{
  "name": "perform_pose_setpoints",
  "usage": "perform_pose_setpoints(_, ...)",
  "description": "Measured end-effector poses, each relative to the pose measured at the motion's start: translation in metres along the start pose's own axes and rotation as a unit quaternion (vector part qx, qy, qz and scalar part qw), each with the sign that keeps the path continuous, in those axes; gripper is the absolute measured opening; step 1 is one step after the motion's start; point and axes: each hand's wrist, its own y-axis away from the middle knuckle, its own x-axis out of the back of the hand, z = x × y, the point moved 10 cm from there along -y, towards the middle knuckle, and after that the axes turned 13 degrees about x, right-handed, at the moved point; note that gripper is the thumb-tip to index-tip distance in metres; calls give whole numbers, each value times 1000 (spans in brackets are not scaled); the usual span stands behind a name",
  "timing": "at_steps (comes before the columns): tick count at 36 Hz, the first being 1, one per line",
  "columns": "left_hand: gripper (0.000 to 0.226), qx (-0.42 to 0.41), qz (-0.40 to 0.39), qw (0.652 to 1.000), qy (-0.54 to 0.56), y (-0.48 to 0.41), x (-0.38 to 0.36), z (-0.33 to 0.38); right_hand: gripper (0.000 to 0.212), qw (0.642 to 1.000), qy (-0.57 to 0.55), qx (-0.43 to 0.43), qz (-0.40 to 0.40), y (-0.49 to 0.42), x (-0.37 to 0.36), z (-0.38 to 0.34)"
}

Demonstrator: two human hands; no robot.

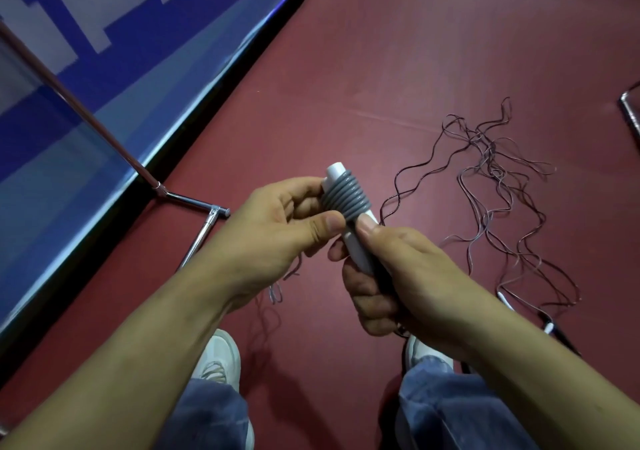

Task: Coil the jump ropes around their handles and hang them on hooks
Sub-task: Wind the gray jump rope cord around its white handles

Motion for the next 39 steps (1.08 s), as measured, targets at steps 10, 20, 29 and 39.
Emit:
perform_pose_setpoints(10, 55, 91, 26, 971, -221, -2, 10, -18, 44, 995, 78, 40, 43, -6, 12, 4)
perform_pose_setpoints(20, 35, 55, -33, 996, -63, 3, 2, -6, 44, 992, -119, -43, -10, 1, -4, 7)
perform_pose_setpoints(29, 50, 47, -100, 989, 95, 5, -16, -7, 48, 897, -376, -125, -194, 17, -31, 1)
perform_pose_setpoints(39, 18, 46, -96, 987, 123, 4, -25, -10, 50, 971, -231, -42, -32, 1, -3, -4)
